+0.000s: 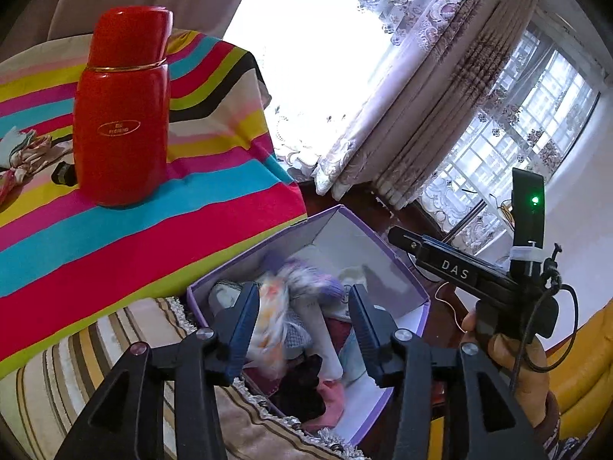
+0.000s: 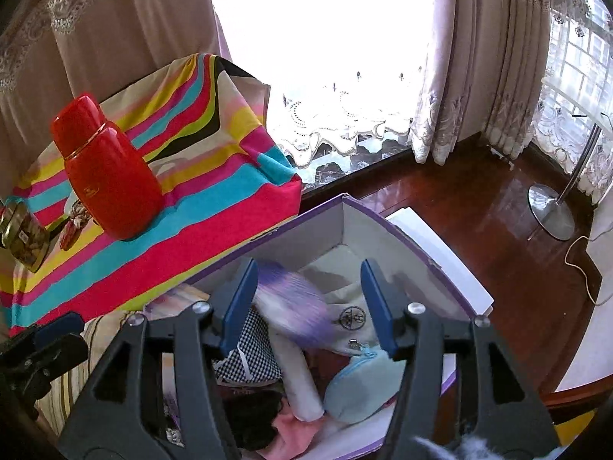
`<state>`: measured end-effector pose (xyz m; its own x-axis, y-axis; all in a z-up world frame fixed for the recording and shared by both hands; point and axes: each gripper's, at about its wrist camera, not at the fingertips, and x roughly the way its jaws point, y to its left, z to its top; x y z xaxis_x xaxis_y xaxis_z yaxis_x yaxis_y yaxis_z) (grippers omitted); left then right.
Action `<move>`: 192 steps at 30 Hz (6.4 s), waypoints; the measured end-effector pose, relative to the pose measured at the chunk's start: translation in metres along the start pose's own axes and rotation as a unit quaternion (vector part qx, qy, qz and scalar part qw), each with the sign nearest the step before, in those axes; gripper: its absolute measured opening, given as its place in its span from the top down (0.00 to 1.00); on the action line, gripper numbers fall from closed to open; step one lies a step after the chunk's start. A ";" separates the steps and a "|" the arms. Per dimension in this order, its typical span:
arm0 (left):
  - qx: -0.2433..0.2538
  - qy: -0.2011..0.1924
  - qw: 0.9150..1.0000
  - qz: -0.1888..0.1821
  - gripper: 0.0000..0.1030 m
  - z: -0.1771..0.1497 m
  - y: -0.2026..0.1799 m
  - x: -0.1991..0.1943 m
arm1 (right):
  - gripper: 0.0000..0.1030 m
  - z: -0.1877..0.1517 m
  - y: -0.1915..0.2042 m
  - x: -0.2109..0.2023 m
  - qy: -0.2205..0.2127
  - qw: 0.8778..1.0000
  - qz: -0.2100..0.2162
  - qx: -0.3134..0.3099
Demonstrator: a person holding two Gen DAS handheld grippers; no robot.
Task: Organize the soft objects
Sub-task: 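Carry the floral cloth and purple mitten to the white box and open both tools, then move both tools back over the blanket, then grasp the pink round pouch with the left tool while the right tool grasps the black hair tie, then carry the pink pouch and black hair tie to the white box and open both tools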
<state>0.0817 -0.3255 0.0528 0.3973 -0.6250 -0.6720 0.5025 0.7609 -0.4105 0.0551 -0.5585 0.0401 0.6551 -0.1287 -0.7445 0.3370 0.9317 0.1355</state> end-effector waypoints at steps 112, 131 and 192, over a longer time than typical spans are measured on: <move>-0.225 -0.091 0.949 0.201 0.37 0.056 0.410 -0.074 | 0.35 -0.019 0.484 0.162 0.080 0.788 -0.066 -0.607; -0.245 -0.105 0.947 0.180 0.37 0.051 0.418 -0.080 | 0.49 0.002 0.500 0.227 0.246 0.682 -0.095 -0.682; -0.113 -0.042 0.948 0.294 0.61 0.046 0.355 -0.044 | 0.69 -0.021 0.224 0.019 0.053 0.960 0.115 -0.251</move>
<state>0.2778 -0.0360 -0.0349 0.6229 -0.0856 -0.7776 0.0020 0.9942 -0.1079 0.1290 -0.3449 0.0429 0.5921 0.1110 -0.7982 -0.1935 0.9811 -0.0071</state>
